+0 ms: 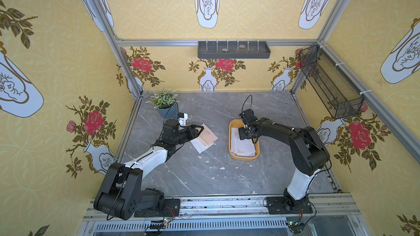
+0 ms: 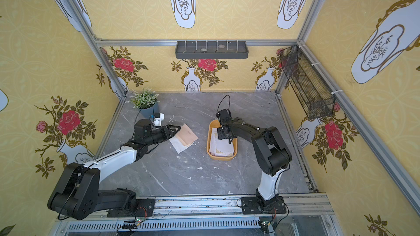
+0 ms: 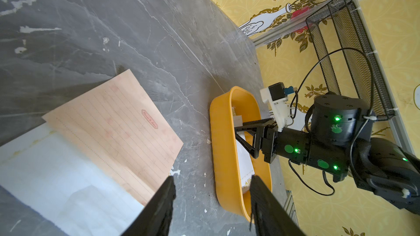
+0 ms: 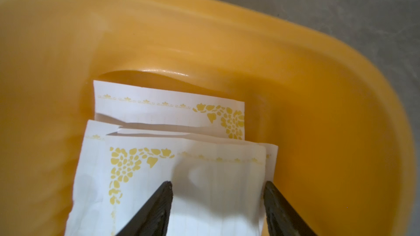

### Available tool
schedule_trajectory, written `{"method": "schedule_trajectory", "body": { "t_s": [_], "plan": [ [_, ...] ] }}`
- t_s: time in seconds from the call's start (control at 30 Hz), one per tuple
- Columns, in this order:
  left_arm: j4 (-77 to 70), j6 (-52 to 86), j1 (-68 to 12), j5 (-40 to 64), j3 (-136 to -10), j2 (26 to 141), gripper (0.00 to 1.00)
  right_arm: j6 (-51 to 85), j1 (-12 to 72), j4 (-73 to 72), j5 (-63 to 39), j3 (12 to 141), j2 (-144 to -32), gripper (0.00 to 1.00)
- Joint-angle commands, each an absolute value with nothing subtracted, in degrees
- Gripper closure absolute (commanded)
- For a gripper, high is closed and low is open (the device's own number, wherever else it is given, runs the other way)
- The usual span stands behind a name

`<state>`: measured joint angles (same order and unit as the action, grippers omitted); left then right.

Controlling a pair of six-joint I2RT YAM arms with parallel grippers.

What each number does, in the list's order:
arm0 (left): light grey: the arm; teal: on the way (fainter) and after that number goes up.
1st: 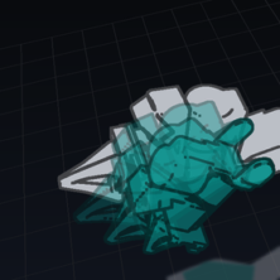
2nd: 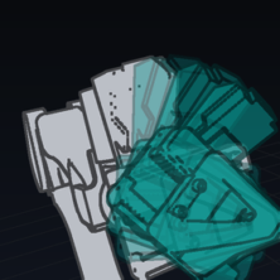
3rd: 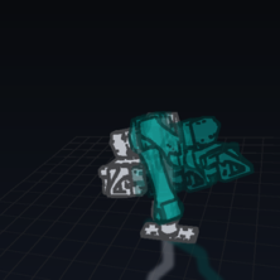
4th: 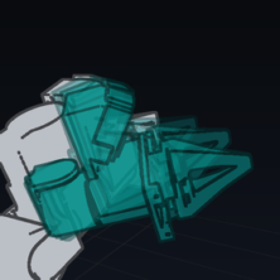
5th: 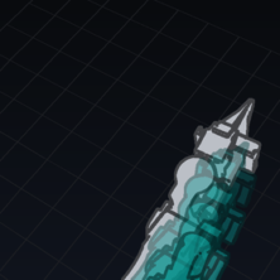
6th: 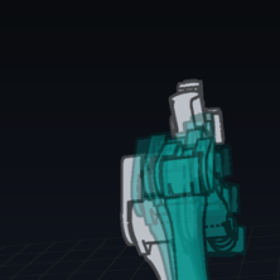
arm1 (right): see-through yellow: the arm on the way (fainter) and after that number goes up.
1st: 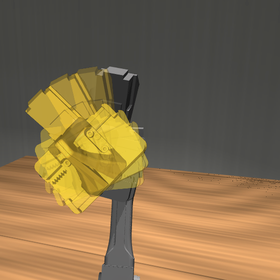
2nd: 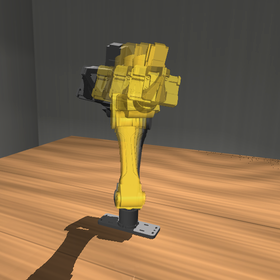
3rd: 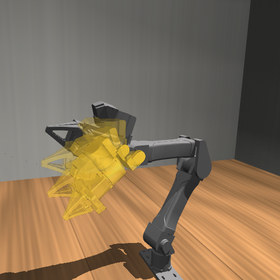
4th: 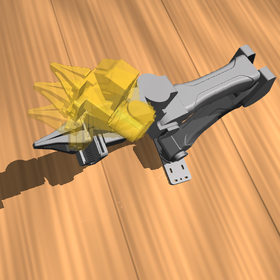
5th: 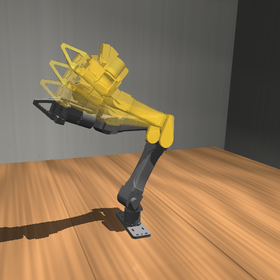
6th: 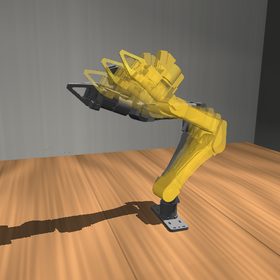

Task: Take out the stationery paper from the storage box
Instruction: Pick up the stationery paper from the storage box.

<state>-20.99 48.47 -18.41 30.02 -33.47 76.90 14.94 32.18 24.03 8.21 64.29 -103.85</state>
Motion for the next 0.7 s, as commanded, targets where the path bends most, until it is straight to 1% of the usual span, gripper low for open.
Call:
{"method": "schedule_trajectory", "body": {
  "t_s": [0.0,0.23,0.3,0.47,0.67],
  "plan": [
    [-22.4,48.0,-18.4,30.4,-33.2,77.2,0.45,14.3,32.0,22.3,8.3,64.5,-104.6,0.35],
    [-21.7,47.7,-18.5,30.2,-33.3,77.0,0.45,14.2,31.9,21.5,7.2,65.1,-106.5,0.37],
    [-21.4,47.6,-18.4,30.1,-33.3,77.0,0.45,14.3,31.8,21.3,6.9,64.9,-106.9,0.43],
    [-21.0,47.5,-18.4,29.8,-33.2,76.7,0.45,14.8,31.9,21.4,7.1,64.1,-106.7,0.63],
    [-20.9,47.5,-18.4,29.9,-33.4,76.9,0.45,15.1,32.1,22.4,8.8,64.6,-104.5,0.79]
  ]
}}
